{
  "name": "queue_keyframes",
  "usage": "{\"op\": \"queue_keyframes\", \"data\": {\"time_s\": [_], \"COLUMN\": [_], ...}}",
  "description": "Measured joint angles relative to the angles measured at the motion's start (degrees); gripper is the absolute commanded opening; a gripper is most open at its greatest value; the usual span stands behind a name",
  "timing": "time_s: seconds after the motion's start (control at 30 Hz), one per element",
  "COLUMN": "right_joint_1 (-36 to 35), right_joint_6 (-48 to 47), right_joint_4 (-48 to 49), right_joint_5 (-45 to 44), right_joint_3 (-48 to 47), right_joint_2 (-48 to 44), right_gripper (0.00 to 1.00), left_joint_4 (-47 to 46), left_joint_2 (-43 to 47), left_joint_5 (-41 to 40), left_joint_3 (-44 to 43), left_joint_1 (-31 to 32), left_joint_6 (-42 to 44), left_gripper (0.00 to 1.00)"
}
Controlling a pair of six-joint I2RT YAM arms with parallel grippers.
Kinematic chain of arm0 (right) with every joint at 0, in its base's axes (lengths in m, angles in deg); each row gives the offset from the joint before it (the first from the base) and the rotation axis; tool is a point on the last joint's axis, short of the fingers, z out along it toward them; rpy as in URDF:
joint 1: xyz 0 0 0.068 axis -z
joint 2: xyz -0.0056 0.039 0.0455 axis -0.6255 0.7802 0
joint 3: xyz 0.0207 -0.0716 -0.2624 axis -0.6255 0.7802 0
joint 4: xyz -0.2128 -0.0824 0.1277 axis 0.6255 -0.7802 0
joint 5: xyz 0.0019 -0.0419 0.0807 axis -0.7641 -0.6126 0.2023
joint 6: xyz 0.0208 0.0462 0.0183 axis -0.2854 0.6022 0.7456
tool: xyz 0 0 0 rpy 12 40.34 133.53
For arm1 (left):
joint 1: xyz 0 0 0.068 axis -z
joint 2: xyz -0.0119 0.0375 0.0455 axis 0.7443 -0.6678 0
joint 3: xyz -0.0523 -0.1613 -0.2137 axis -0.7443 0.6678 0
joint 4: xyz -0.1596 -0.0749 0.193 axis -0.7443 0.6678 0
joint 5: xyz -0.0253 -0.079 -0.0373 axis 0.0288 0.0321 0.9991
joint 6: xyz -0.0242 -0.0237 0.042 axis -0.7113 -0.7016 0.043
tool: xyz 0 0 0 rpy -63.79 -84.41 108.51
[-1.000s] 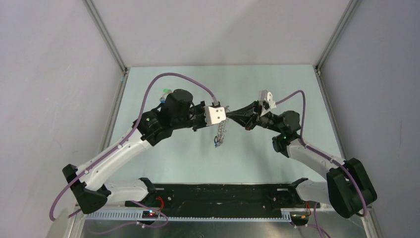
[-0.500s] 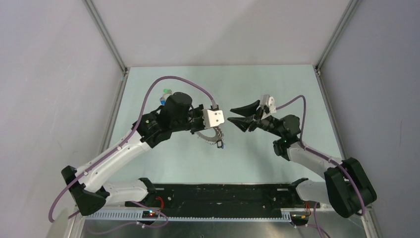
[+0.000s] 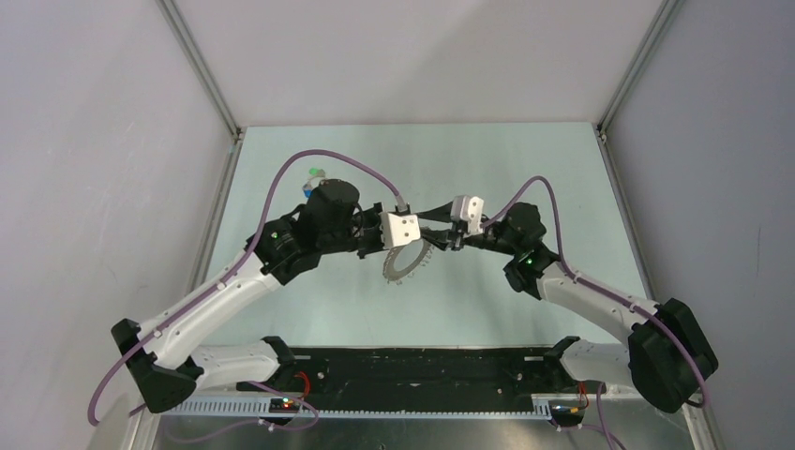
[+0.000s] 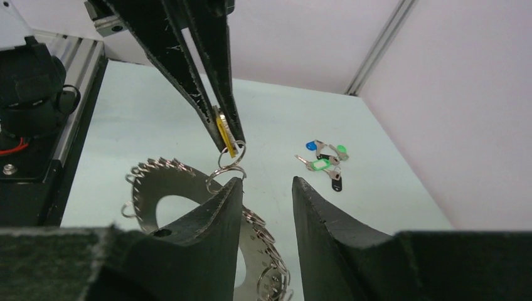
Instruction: Remove the keys from the keyring
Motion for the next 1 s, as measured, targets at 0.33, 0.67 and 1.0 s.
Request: {"op": "queue_keyframes", "data": {"time_s": [0.33,0.67,1.0], "right_joint_1": [-2.47,-2.84,-2.91], "right_joint_6": [-5.49,-5.11,-4.33], "right_joint_4": [-2.67,-1.42,0.31], "right_joint_5": [-0.79,-0.33,0.28], "right_joint_3": [-0.81,-0.81,-1.33], "right_joint_2": [1.92,2.21,2.19], "right_gripper": [0.38,0.37,0.36], "left_joint_4": [-0.31,-0.42,-0.74], "left_joint_2": [0.68,0.72,0.72], "left_joint_5": [0.13,0.57,0.61], "left_joint_3": [0.0,0.0,0.0], "left_joint_1": [0.0,0.0,0.0], "left_joint_6": [0.11,0.11,0.11], "left_gripper": [0.0,0.0,0.0]}}
